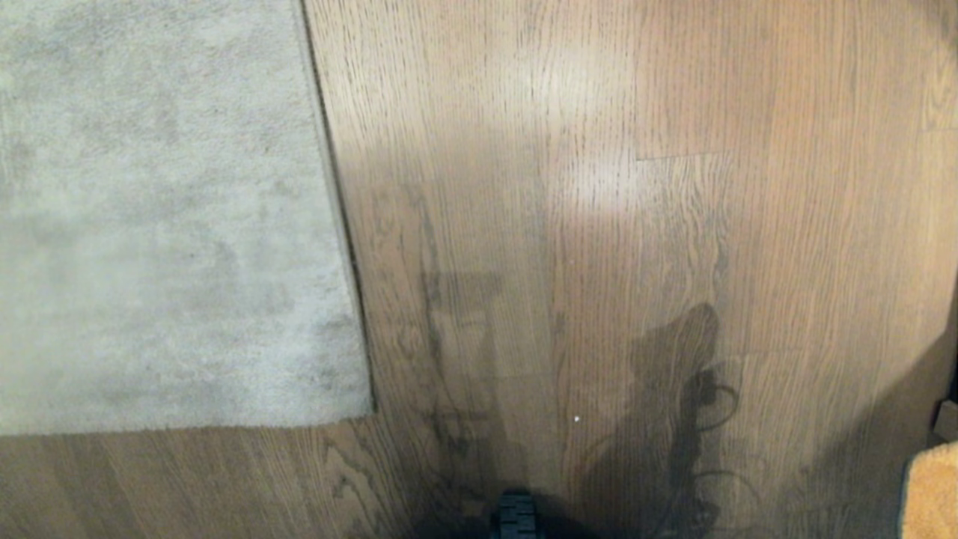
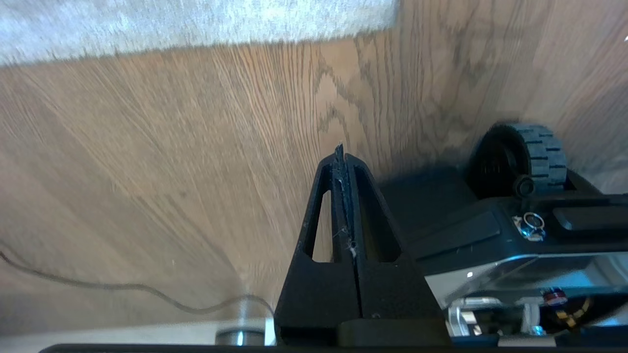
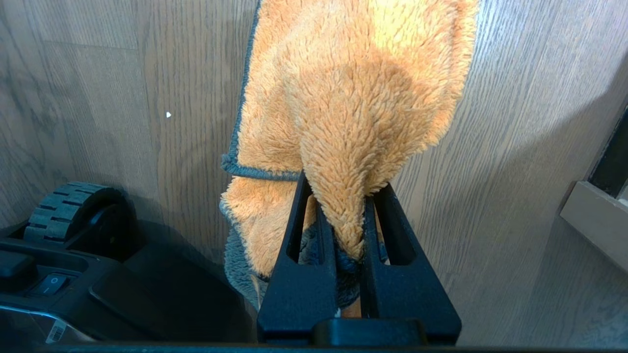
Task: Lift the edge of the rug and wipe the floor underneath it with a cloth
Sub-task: Lift up the carpet
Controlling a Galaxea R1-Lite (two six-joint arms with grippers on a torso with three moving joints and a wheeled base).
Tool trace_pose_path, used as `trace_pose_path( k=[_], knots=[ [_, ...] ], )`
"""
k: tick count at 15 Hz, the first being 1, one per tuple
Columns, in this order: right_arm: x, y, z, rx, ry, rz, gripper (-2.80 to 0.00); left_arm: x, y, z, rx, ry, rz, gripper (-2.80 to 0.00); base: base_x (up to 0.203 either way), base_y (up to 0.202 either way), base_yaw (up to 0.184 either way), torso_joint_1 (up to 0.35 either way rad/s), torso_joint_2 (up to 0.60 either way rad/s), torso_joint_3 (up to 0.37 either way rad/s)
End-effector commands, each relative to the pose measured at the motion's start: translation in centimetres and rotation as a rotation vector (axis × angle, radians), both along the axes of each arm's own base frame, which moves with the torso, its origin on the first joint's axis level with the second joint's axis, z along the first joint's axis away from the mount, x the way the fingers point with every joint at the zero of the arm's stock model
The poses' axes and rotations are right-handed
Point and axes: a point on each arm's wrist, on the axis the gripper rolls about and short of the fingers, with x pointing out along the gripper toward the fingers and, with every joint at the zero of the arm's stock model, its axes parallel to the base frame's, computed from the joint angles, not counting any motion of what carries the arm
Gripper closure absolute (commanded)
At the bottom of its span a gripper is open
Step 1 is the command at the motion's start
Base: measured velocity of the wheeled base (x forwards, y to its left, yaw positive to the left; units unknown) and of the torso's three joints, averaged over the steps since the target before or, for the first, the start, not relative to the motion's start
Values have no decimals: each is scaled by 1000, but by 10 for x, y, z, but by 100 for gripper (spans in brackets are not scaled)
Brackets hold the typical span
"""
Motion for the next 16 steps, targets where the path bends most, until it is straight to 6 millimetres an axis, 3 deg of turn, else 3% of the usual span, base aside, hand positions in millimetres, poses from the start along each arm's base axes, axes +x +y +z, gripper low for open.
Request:
trace_pose_path(
  k=[1,4,10,16],
  knots=[
    [0,0,0,-2,1,1,0,15,1,5,-8,90,-4,0,0,0,0,0,0,0],
    [0,0,0,-2,1,1,0,37,1,11,14,152,-70,0,0,0,0,0,0,0],
    [0,0,0,-2,1,1,0,105,-13,30,70,239,-258,0,0,0,0,0,0,0],
    [0,0,0,-2,1,1,0,144,-44,24,193,229,-289,0,0,0,0,0,0,0]
  ],
)
